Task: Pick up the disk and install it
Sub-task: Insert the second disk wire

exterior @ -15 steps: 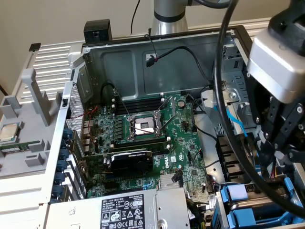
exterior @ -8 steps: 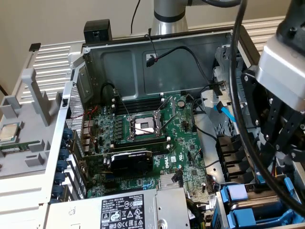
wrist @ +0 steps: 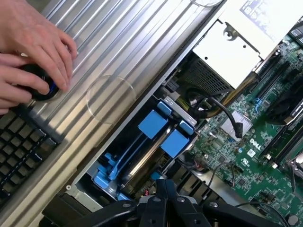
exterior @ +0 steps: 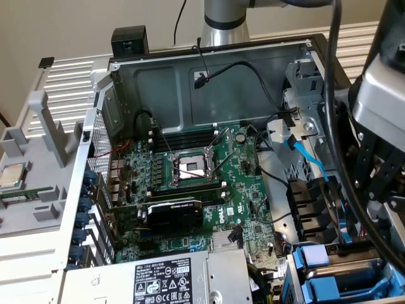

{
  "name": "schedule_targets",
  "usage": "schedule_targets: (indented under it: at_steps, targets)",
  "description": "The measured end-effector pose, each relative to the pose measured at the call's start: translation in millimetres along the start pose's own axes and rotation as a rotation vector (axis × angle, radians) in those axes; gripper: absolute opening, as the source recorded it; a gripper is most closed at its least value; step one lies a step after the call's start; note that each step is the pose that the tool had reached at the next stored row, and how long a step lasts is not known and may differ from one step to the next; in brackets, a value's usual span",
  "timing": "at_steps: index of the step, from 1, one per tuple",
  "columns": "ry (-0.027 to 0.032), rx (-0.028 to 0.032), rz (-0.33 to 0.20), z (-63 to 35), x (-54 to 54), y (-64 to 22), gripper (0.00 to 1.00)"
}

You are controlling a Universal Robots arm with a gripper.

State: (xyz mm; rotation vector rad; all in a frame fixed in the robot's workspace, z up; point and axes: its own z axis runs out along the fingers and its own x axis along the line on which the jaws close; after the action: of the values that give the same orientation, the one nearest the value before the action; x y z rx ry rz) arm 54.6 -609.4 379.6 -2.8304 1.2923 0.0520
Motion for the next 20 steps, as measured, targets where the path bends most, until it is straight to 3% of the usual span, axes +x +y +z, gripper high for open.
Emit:
schedule_targets:
  at_steps: [5, 14, 20]
  targets:
    - [-0.0009, -0.0015, -0.062, -0.2, 0.4, -0.5, 0.11]
    - [-0.0017, -0.0039, -0.117, -1.5, 4.7, -5.5, 0.11]
    - [-0.0031, -0.0084, -0.222, -1.8, 4.7, -5.5, 0.11]
